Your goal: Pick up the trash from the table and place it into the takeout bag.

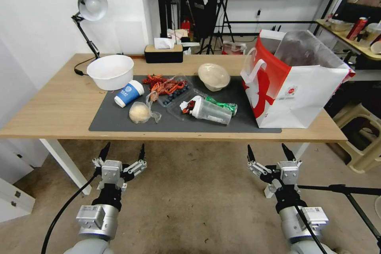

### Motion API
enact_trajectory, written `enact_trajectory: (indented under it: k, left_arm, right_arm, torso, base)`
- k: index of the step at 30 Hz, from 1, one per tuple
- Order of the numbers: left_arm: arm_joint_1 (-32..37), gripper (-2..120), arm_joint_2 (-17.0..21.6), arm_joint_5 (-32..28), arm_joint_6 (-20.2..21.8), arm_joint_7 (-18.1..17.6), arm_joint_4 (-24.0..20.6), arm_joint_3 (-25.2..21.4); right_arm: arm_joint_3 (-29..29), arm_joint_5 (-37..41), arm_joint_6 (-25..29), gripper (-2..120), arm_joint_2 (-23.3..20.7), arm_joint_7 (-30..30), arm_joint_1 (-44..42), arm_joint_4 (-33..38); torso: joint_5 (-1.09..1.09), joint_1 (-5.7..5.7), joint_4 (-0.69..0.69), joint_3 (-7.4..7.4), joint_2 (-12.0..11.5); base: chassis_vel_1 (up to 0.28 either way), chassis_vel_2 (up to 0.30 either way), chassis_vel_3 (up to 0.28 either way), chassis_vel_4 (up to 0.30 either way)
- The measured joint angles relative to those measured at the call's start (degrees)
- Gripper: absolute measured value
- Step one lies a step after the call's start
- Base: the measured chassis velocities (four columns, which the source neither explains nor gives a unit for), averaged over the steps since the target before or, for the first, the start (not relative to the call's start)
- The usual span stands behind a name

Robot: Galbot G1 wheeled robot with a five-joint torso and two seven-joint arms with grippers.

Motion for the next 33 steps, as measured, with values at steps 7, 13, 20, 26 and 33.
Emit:
enact_trajectory:
  k: [7,13,20,26,33]
  left_arm:
    - [0.0,100,0.0,0.0,0.0,0.0,0.0,0.0]
    - [-0.01,100,0.0,0.0,0.0,0.0,0.0,0.0]
    - [0.0,100,0.0,0.0,0.0,0.0,0.0,0.0]
    - [-1.75,100,-0.52,-2.04,2.81,-0.05,-0.42,0.74]
    - [-8.31,100,-2.67,-10.29,12.93,-1.12,-2.81,4.1]
  right_arm:
    - [0.0,0.0,0.0,100,0.0,0.0,0.0,0.0]
    - [0.0,0.0,0.0,100,0.0,0.0,0.0,0.0]
    - [0.0,0.0,0.0,100,0.0,0.0,0.0,0.0]
    - [0.18,1.0,-3.4,100,1.11,0.24,2.82,0.83]
    - [0.62,5.58,-8.71,100,3.28,-0.03,9.63,2.26]
  torso:
    - [0.0,0.0,0.0,0.0,0.0]
    - [0.0,0.0,0.0,0.0,0.0]
    - [0.0,0.0,0.0,0.0,0.0]
    - [0.01,0.0,0.0,0.0,0.0]
    - [0.02,0.04,-0.02,0.01,-0.01]
  base:
    - [0.0,0.0,0.0,0.0]
    - [0.0,0.0,0.0,0.0]
    - [0.0,0.0,0.0,0.0]
    - [0.0,0.0,0.0,0.0]
    - [0.0,0.0,0.0,0.0]
